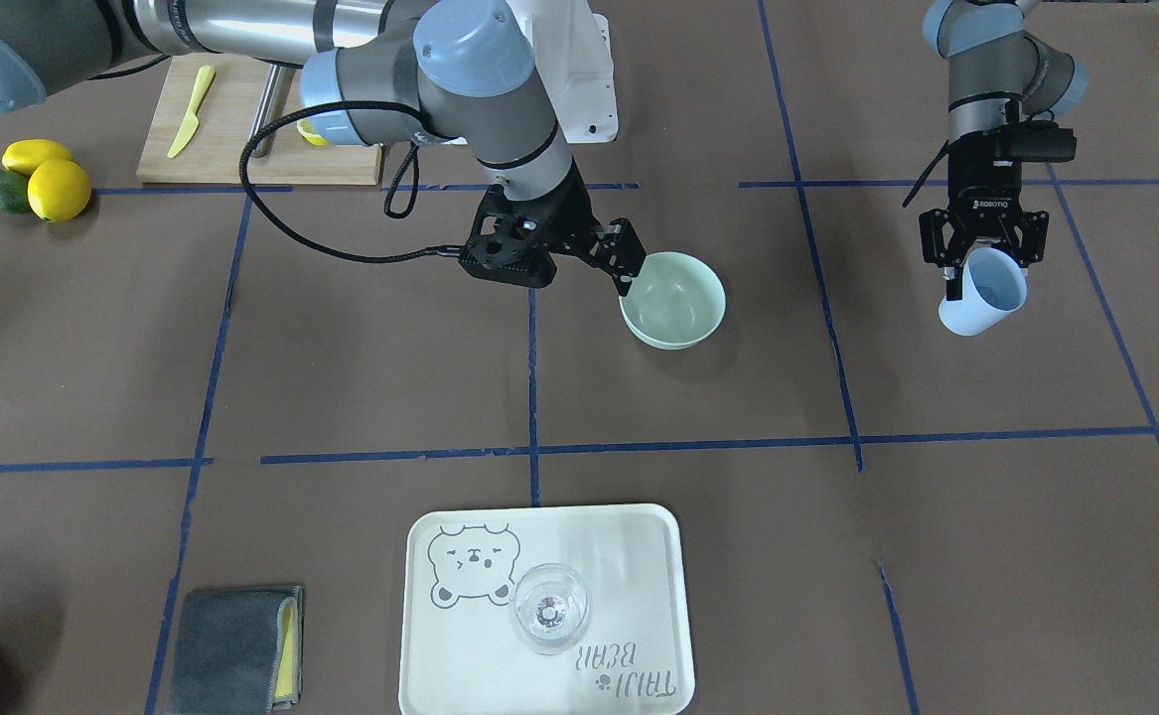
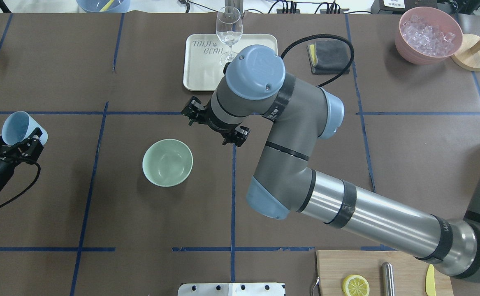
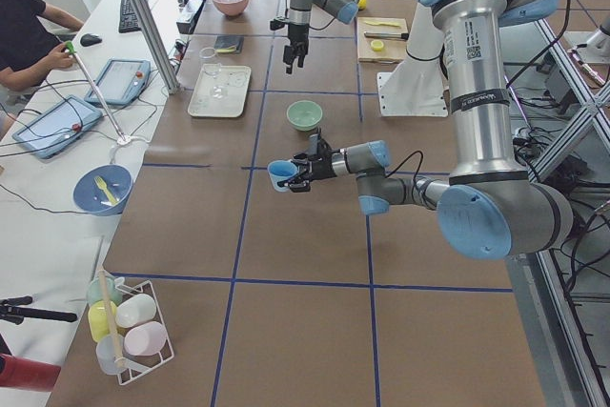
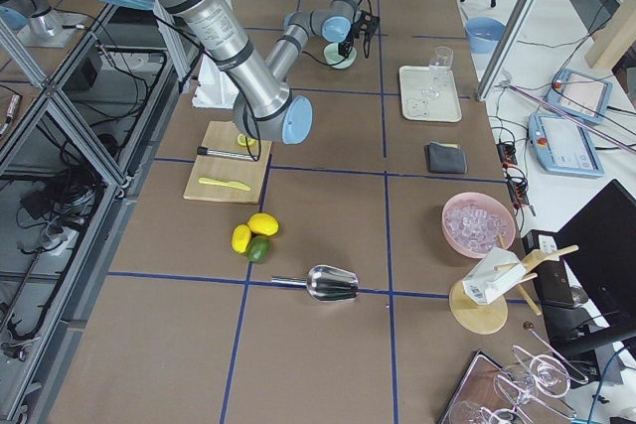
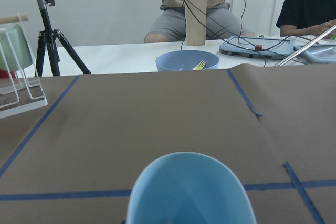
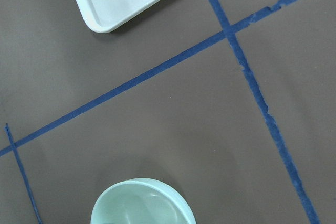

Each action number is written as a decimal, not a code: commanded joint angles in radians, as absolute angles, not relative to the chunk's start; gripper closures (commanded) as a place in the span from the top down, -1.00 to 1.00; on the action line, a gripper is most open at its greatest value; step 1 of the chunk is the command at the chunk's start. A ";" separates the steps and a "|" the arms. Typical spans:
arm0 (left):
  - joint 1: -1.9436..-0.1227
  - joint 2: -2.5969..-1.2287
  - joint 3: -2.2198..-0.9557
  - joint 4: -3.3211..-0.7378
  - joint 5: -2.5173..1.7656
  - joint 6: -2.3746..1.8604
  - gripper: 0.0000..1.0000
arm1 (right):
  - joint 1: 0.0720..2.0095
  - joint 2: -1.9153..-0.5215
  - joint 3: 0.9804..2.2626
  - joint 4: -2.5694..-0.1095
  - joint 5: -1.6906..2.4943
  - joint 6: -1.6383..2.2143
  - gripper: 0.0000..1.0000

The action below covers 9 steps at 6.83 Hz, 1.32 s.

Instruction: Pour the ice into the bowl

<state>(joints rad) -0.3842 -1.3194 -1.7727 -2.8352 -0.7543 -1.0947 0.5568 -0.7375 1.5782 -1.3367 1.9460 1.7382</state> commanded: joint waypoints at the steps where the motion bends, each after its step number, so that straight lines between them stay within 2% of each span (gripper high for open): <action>1: -0.384 -1.360 -1.807 -2.839 -0.756 -1.009 -1.00 | 0.572 -0.784 1.623 -1.338 1.947 1.736 1.00; 2: -0.380 -1.462 -1.784 -2.835 -0.750 -0.815 -1.00 | 0.577 -0.804 1.641 -1.338 1.944 1.738 1.00; 4: -0.380 -1.494 -1.782 -2.826 -0.747 -0.773 -1.00 | 0.580 -0.918 1.768 -1.336 1.936 1.735 1.00; 6: -0.374 -1.521 -1.781 -2.809 -0.746 -0.772 -1.00 | 0.583 -1.001 1.808 -1.330 1.933 1.709 1.00; 8: -0.371 -1.622 -1.793 -2.597 -0.742 -0.776 -1.00 | 0.584 -1.066 1.868 -1.325 1.934 1.700 1.00; 9: -0.350 -1.628 -1.795 -2.570 -0.685 -0.776 -1.00 | 0.584 -1.066 1.868 -1.327 1.933 1.700 1.00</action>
<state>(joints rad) -0.3669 -1.6002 -1.7917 -2.6313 -0.7284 -0.7752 0.5837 -1.0540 1.8569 -1.3265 1.9336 1.7014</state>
